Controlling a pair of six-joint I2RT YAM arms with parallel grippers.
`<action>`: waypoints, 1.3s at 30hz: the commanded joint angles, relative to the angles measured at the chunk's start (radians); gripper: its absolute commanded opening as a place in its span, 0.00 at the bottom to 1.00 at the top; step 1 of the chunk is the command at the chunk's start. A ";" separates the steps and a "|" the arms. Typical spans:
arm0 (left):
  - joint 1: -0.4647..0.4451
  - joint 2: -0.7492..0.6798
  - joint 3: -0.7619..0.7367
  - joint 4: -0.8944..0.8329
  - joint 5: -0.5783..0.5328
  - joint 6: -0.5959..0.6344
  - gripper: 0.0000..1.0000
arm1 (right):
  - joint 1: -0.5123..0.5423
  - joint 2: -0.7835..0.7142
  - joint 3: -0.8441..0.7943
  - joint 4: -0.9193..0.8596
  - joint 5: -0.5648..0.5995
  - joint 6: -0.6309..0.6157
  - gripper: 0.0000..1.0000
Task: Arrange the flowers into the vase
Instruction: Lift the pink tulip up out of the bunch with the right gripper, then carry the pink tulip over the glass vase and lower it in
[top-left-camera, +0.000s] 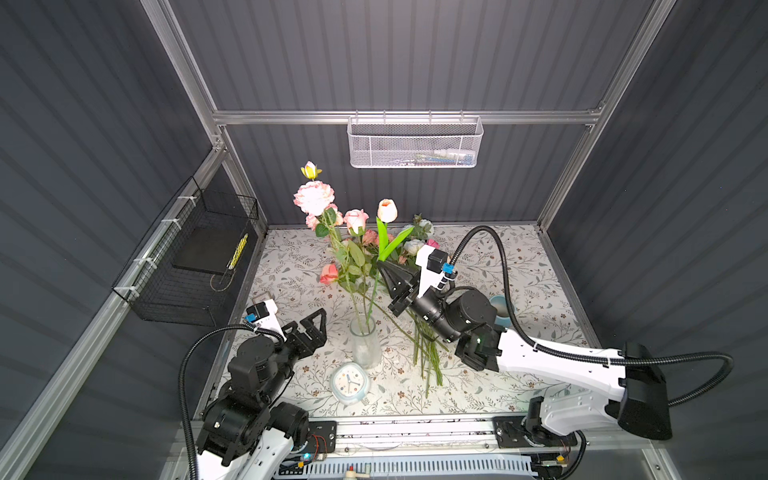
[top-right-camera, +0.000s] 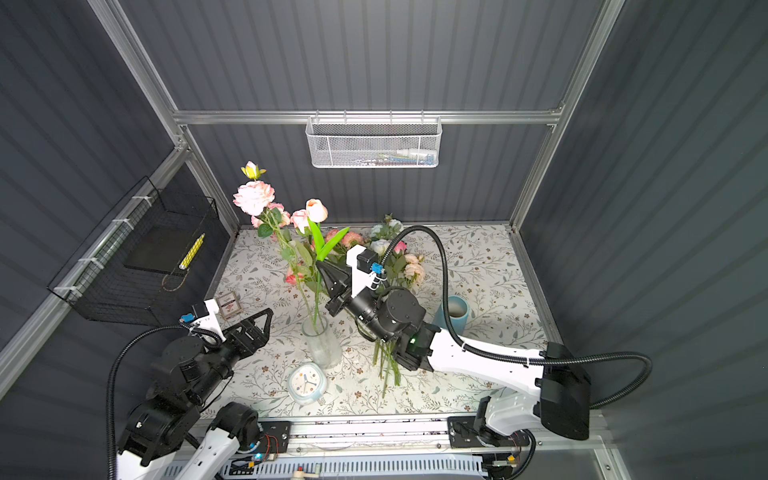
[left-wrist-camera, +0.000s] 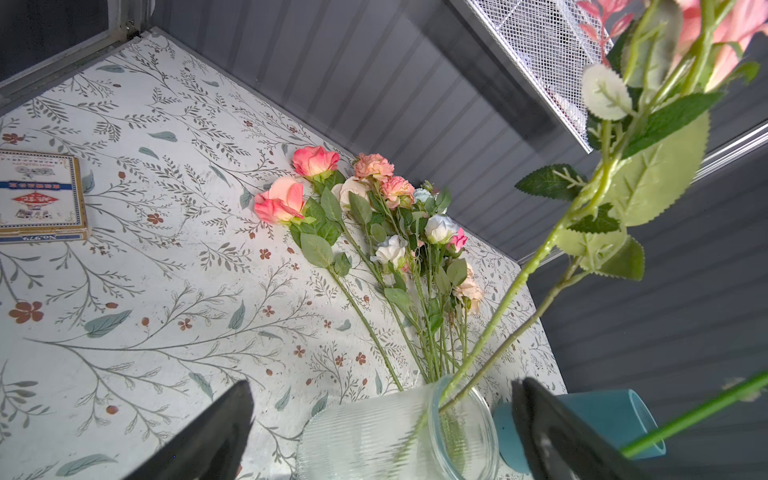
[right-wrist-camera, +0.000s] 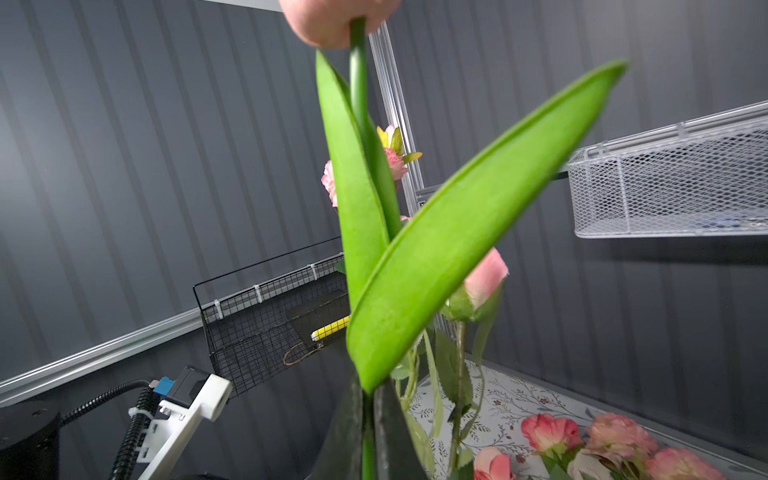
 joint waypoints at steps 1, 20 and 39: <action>0.002 0.009 0.001 0.019 0.013 -0.014 0.99 | 0.011 0.040 0.016 0.094 0.017 -0.074 0.00; 0.002 0.033 -0.014 0.052 0.052 -0.013 0.99 | 0.074 0.090 -0.154 -0.003 0.126 -0.040 0.38; 0.002 0.042 -0.007 0.066 0.051 0.000 1.00 | -0.007 -0.193 -0.243 -0.773 0.218 0.376 0.64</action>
